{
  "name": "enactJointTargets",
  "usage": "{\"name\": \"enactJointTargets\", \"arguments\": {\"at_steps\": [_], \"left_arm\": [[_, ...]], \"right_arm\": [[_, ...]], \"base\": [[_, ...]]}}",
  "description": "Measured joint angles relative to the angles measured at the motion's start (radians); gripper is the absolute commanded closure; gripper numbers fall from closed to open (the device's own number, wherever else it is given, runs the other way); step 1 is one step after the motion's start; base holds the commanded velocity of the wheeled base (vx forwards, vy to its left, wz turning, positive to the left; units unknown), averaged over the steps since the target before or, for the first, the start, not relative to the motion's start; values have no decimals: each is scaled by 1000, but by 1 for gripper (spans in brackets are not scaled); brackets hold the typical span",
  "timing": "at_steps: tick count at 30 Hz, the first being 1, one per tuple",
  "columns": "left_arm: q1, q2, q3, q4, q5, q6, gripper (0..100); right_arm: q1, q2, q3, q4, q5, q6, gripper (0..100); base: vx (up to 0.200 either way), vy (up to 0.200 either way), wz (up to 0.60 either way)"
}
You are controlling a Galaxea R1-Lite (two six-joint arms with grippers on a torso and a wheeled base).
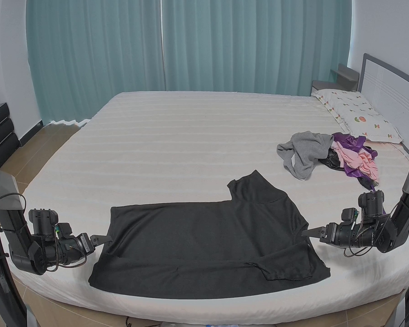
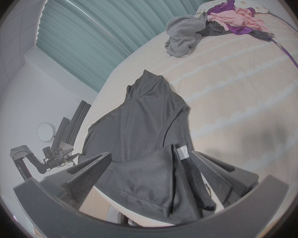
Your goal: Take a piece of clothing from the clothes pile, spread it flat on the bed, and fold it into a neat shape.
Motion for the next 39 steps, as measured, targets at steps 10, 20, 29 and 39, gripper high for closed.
{"name": "enactJointTargets", "arguments": {"at_steps": [10, 20, 29, 39], "left_arm": [[-6, -9, -76, 9, 27, -96, 0], [-52, 19, -252, 41, 57, -152, 0], [-99, 71, -387, 49, 102, -148, 0], [-103, 166, -483, 64, 120, -189, 0]], "right_arm": [[2, -2, 0, 0, 0, 0, 0], [8, -2, 1, 0, 1, 0, 0], [11, -1, 2, 0, 0, 0, 0], [11, 1, 2, 0, -3, -2, 0]], "base": [[0, 0, 0], [0, 0, 0], [0, 0, 0], [0, 0, 0]]}}
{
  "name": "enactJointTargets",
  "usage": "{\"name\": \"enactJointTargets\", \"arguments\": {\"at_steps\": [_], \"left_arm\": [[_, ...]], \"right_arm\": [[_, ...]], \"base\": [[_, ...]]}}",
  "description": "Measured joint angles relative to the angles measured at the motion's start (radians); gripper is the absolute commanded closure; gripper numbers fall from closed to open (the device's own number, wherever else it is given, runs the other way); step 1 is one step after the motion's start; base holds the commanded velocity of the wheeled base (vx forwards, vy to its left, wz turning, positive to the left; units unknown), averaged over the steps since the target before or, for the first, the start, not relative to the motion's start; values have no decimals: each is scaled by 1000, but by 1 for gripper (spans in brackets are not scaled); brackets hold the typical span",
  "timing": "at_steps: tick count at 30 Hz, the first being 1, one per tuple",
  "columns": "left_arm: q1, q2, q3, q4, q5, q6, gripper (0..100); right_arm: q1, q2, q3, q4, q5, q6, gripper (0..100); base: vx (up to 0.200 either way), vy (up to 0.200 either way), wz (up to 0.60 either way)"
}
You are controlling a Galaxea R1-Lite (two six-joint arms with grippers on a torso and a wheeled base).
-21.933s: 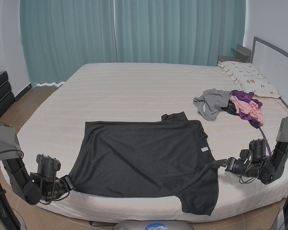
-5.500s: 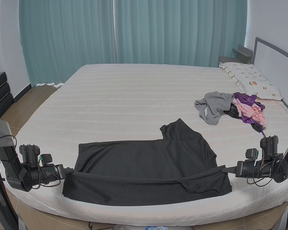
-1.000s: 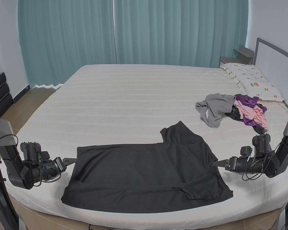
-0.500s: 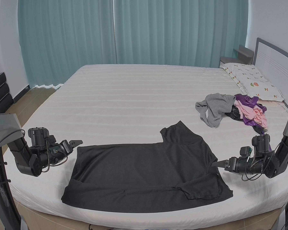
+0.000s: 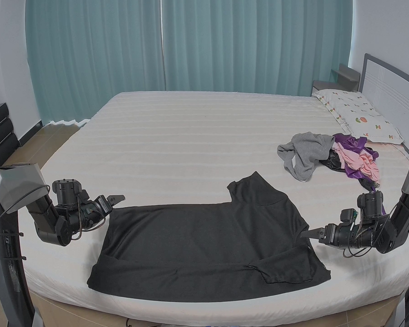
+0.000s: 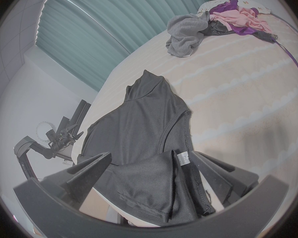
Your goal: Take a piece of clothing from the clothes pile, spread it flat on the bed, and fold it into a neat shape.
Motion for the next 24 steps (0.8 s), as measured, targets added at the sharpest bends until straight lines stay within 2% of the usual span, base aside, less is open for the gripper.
{"name": "enactJointTargets", "arguments": {"at_steps": [24], "left_arm": [[36, 54, -35, 36, 0, -16, 0]], "right_arm": [[-5, 2, 1, 1, -1, 1, 0]], "base": [[0, 0, 0]]}}
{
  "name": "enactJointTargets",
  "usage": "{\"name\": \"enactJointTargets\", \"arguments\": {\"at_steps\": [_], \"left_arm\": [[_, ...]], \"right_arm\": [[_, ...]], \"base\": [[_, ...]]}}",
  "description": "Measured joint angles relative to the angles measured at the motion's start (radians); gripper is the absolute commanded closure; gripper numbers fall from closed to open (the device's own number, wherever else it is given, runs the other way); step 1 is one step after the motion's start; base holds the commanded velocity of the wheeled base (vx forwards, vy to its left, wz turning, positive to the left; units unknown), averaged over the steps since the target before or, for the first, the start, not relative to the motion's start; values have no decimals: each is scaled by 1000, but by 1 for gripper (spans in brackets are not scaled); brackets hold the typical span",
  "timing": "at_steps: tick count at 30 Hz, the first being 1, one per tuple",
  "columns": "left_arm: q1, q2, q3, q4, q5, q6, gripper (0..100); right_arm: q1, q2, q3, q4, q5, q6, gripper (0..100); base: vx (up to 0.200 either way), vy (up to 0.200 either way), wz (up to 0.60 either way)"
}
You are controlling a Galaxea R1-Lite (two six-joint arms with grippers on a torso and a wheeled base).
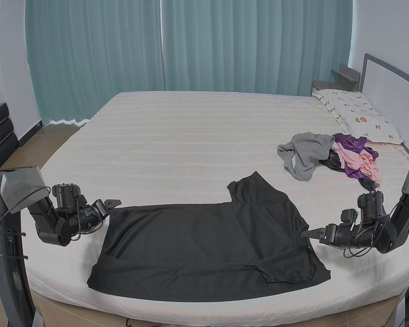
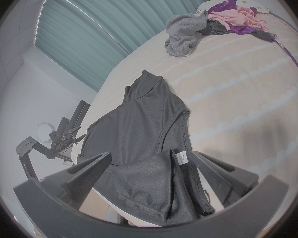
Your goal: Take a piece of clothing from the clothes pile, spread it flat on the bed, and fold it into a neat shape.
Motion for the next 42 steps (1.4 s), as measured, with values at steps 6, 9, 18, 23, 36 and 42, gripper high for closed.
{"name": "enactJointTargets", "arguments": {"at_steps": [6, 9, 18, 23, 36, 42], "left_arm": [[-4, 14, -21, -4, -2, -1, 0], [-12, 23, -39, -7, 0, -1, 0], [-28, 52, -77, -9, 3, -1, 0], [-36, 66, -95, -9, 30, -1, 100], [-42, 97, -131, -94, 160, -23, 100], [-40, 99, -138, -130, 190, -40, 100]], "right_arm": [[0, 2, 0, 0, 0, 0, 0], [1, 3, -1, 0, 0, 0, 0], [6, 7, -1, 0, 0, 0, 0], [7, 7, 0, 0, 0, 0, 0], [2, 6, -3, 0, 0, 0, 0], [0, 6, -6, 0, 0, 0, 0]], "base": [[0, 0, 0], [0, 0, 0], [0, 0, 0], [0, 0, 0], [0, 0, 0], [0, 0, 0]]}}
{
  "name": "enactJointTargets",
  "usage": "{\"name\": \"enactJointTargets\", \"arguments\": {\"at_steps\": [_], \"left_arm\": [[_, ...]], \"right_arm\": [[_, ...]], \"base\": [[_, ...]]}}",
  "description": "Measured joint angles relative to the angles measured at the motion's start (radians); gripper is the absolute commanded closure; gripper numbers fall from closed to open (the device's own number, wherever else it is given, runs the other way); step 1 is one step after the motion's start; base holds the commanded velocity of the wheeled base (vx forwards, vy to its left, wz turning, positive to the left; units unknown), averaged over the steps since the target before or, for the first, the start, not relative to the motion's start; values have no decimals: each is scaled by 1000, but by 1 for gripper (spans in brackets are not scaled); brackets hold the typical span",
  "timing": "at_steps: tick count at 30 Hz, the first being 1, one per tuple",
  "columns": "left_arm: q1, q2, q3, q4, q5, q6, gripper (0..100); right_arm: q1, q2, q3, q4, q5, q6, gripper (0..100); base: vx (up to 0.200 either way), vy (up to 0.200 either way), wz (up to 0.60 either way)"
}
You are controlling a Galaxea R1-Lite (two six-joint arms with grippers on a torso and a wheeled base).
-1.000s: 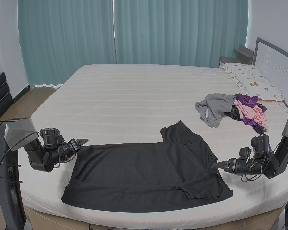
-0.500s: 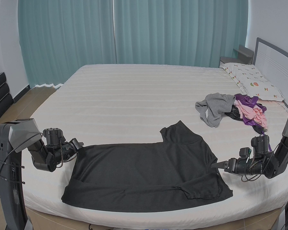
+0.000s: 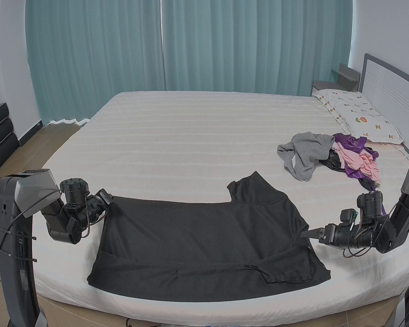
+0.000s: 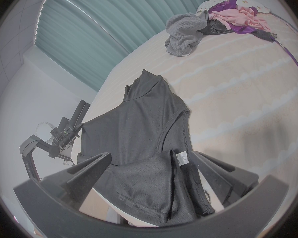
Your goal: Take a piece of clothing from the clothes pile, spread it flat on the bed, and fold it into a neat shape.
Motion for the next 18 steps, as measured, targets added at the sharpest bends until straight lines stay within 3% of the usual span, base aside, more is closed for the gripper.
{"name": "enactJointTargets", "arguments": {"at_steps": [13, 18], "left_arm": [[-3, -5, 5, -5, 1, 0, 100], [-3, -7, 14, -5, 1, -5, 100]], "right_arm": [[0, 0, -20, -3, 1, 5, 0], [19, 7, -67, 2, -13, 54, 0]], "base": [[0, 0, 0], [0, 0, 0]]}}
